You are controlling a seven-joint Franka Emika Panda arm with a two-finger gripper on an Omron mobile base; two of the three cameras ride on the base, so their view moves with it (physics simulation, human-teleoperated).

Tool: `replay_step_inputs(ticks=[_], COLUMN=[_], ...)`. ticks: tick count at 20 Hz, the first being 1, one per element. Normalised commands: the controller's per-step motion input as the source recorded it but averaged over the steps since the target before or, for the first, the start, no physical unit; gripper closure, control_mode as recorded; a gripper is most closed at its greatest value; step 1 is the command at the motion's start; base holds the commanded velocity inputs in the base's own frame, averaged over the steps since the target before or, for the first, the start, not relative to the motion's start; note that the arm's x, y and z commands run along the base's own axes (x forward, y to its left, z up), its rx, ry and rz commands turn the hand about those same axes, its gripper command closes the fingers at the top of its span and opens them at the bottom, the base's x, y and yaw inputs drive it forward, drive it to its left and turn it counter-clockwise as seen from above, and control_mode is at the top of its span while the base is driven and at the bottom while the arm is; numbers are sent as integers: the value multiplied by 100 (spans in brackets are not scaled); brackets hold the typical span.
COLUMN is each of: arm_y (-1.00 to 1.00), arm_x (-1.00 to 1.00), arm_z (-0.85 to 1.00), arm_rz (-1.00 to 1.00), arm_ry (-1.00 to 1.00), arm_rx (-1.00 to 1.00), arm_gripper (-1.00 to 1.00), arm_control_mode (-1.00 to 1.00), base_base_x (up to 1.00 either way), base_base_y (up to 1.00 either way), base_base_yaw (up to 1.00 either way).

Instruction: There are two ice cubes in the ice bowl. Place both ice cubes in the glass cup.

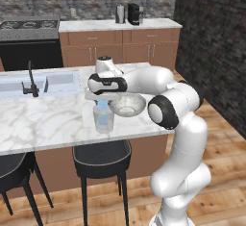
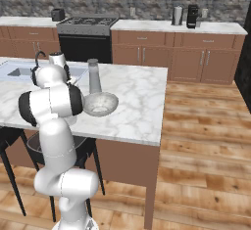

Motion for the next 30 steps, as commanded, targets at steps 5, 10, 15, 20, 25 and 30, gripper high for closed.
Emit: replay_step_inputs(ticks=[5, 10, 15, 20, 25, 30], arm_y=[19, -16, -34, -18, -27, -51], arm_x=[0, 0, 0, 0, -94, -100], arm_z=[0, 2, 28, 37, 25, -4], arm_rz=[0, 1, 0, 0, 3, 7], arm_ry=[0, 0, 0, 0, -16, -8], arm_rx=[0, 2, 11, 10, 6, 1], arm_gripper=[-100, -100, -100, -100, -100, -100], arm_control_mode=[-100, -100, -100, -100, -100, -100], base_base_x=[0, 0, 0, 0, 0, 0], base_base_y=[0, 0, 0, 0, 0, 0], base_base_yaw=[0, 0, 0, 0, 0, 0])
